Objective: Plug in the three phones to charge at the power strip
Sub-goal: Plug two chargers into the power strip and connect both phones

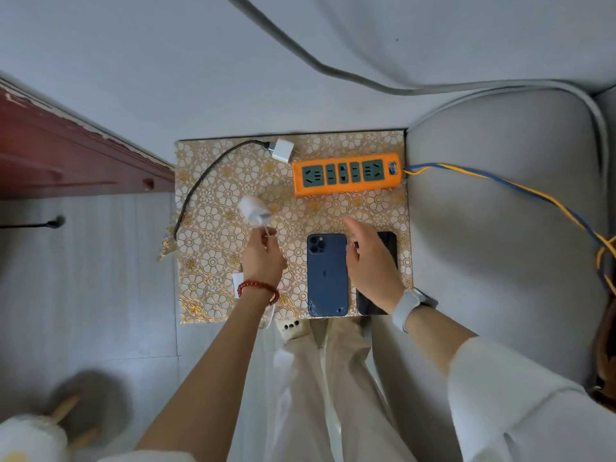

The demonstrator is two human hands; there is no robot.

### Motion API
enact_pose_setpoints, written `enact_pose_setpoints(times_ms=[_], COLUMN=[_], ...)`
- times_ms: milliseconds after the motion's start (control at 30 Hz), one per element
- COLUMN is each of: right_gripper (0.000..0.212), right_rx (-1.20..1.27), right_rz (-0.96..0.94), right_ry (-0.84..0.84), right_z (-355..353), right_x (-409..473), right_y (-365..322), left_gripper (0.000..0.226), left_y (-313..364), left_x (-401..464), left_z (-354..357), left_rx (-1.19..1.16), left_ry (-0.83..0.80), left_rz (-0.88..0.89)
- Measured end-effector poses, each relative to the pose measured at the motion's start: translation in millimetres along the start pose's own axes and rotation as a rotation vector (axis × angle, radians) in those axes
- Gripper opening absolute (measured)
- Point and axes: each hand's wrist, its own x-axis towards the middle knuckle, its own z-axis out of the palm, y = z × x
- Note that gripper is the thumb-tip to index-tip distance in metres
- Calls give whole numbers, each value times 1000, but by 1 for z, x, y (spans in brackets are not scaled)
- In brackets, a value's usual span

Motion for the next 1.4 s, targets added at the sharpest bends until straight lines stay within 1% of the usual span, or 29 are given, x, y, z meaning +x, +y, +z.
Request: enact_pose_setpoints(times_ms=[67, 133, 200, 333, 400, 467, 533, 600, 667, 700, 733, 767, 833, 933, 1033, 1133, 1233, 1400], right_gripper=[58, 67, 69, 56, 57, 57, 54, 47, 43, 44, 46, 47, 49, 49, 49, 49, 48, 52], right_rx=[-69, -173, -289, -418, -450, -479, -544, -537, -414, -351, -306, -267, -179, -92, -45, -18, -54, -87], right_rz=[-132, -278, -387, -471, -526, -575, -556, -479, -353, -283, -216, -168, -112, -94, -71, -70, -75, -77], right_ry=[-87, -231, -325, -277, -301, -326, -314, -227, -48, 41, 92, 104, 36, -87, -166, -203, -213, -255], right_z=[-6, -10, -11, -16, -22, -31, -45, -64, -87, -98, -109, -117, -121, -119, -114, -111, -114, -118], right_x=[6, 11, 16, 22, 23, 27, 37, 50, 67, 76, 85, 92, 100, 106, 112, 117, 118, 117], right_y=[-7, -17, -25, -37, -42, -44, -43, -38, -30, -25, -18, -12, -2, 5, 8, 12, 13, 15], left_gripper=[20, 22, 23, 28, 32, 30, 23, 21, 19, 16, 14, 13, 15, 22, 17, 15, 16, 17], left_y=[4, 6, 7, 14, 17, 24, 33, 44, 49, 48, 45, 41, 33, 37, 52, 66, 74, 78], left_x=[-16, -30, -37, -44, -47, -48, -44, -37, -31, -29, -29, -29, -30, -25, -12, 0, 7, 10], left_z=[-18, -34, -44, -50, -50, -47, -42, -35, -30, -30, -27, -25, -24, -19, -14, -9, -7, -4], left_rx=[-40, -30, -15, -32, -49, -41, -45, -58, -67, -66, -61, -50, -42, -120, -173, -170, -151, -128], left_ry=[-98, -209, -293, -345, -336, -325, -340, -343, -332, -334, -338, -339, -299, -143, -34, 29, 83, 109], left_rz=[88, 190, 256, 314, 328, 327, 300, 286, 283, 279, 270, 257, 226, 165, 148, 169, 171, 185])
